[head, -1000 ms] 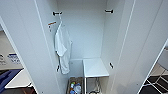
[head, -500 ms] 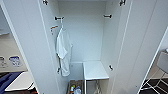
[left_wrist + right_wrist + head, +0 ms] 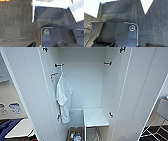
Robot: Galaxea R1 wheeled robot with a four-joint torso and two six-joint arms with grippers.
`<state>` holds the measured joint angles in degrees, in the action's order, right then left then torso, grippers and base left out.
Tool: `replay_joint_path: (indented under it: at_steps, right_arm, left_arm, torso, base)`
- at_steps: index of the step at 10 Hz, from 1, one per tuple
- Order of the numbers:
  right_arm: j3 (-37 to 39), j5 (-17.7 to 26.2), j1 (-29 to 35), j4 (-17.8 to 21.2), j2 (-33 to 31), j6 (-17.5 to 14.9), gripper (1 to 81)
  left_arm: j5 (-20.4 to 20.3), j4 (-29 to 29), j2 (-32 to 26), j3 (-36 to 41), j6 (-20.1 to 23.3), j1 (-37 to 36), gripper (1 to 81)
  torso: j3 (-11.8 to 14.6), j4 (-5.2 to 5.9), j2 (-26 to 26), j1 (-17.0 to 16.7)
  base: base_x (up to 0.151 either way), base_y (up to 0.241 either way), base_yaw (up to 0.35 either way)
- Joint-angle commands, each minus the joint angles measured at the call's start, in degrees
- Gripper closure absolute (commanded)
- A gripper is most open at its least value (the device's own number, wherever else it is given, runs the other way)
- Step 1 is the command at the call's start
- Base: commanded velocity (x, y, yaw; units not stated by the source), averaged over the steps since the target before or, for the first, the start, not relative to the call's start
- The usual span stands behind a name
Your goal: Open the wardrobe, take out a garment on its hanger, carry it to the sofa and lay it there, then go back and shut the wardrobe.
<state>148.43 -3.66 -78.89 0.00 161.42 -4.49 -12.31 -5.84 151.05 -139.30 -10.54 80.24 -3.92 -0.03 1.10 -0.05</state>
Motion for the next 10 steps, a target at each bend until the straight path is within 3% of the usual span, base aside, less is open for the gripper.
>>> replay_joint_path:
  at_steps: [1,4,7,10]
  right_arm:
    - [1.8,0.3,9.6,3.8,-6.7,1.2,1.0]
    - [2.9,0.8,15.1,10.8,-12.1,1.6,1.0]
    - [3.3,1.5,19.6,21.5,-17.3,1.6,1.0]
    - [8.8,5.8,24.2,34.3,-20.3,1.8,1.0]
  left_arm:
    - [0.4,0.6,-7.0,-2.3,-4.1,-7.9,1.0]
    - [-2.4,0.7,-12.3,-3.1,-10.8,-11.5,1.0]
    - [-2.1,0.7,-16.3,-6.6,-19.3,-16.3,1.0]
    - [-1.8,1.7,-19.1,-12.2,-35.0,-21.8,1.0]
  torso:
    - [0.0,0.0,0.0,0.1]
    - [0.0,0.02,0.0,0.1]
    - [0.0,0.02,0.0,0.1]
    - [0.0,0.02,0.0,0.1]
  base:
    - [0.0,0.0,0.0]
    - [0.0,0.0,0.0]
    - [0.0,0.0,0.0]
    - [0.0,0.0,0.0]
